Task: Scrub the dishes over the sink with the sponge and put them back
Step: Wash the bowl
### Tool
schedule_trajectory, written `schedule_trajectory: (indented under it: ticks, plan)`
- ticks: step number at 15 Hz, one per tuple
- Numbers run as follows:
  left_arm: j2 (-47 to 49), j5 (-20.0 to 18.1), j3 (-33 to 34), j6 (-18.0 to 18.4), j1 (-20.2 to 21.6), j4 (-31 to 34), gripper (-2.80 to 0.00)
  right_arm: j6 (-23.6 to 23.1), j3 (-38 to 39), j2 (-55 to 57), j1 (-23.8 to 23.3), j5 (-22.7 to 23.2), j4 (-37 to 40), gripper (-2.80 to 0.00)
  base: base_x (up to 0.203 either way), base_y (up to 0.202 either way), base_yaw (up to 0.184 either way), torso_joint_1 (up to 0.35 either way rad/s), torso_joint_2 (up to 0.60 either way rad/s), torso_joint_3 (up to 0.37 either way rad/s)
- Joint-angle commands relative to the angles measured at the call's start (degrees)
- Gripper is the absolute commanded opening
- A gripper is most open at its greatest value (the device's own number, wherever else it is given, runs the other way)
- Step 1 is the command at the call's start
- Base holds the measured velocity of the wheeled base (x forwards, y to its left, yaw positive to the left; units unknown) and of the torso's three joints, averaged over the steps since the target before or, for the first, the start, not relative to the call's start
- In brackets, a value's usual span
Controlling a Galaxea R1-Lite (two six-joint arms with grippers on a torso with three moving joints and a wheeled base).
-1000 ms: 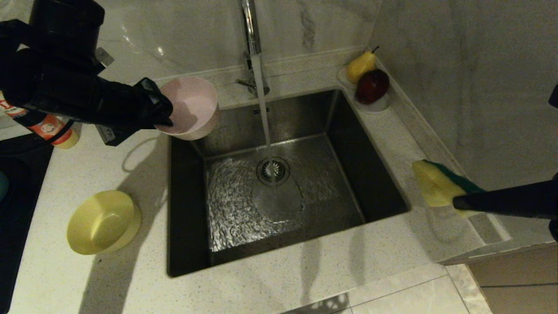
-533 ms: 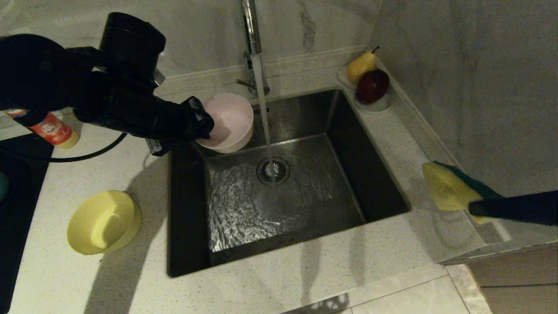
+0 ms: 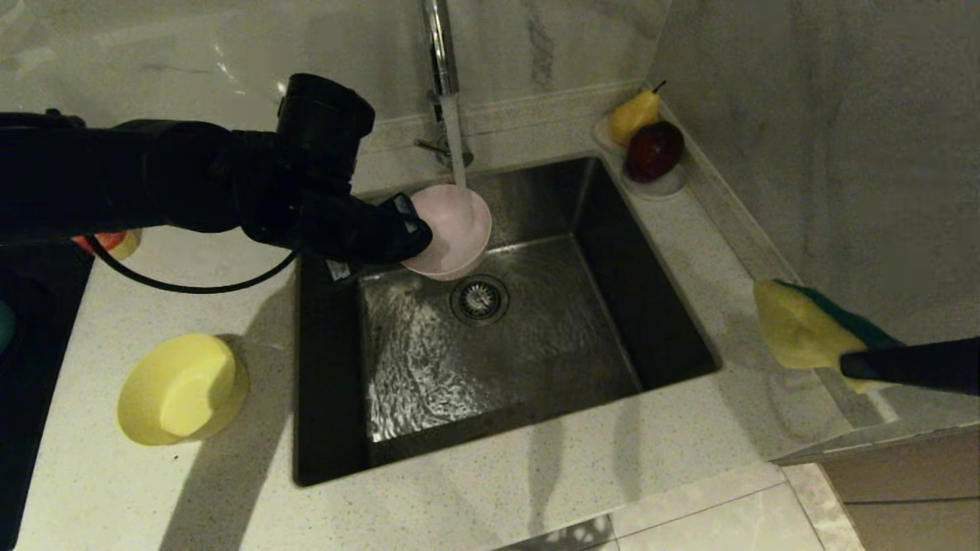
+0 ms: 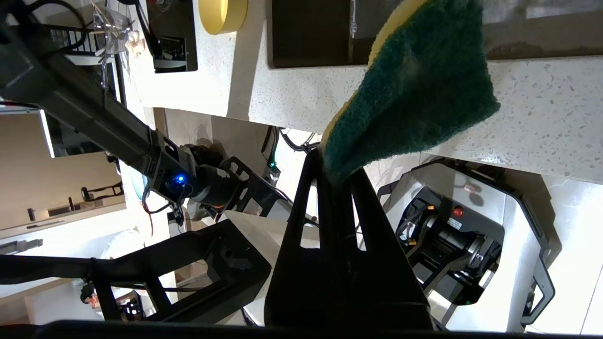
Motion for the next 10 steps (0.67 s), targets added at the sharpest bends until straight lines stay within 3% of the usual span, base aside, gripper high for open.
schedule_trajectory:
  ticks: [1,10]
  plan:
    - [1.5,0.2,0.0,-0.3,-0.2,-0.4,-2.8,0.1,0.0,0.0,0.0,0.1,0.1,-2.8,0.0,0.0,0.0,0.0,0.0,0.0]
    - [1.6,0.3,0.5,-0.3,-1.1,-0.8,-2.8,0.1,-0.2,-0.1,0.0,0.3,0.1,-2.8,0.0,0.0,0.0,0.0,0.0,0.0]
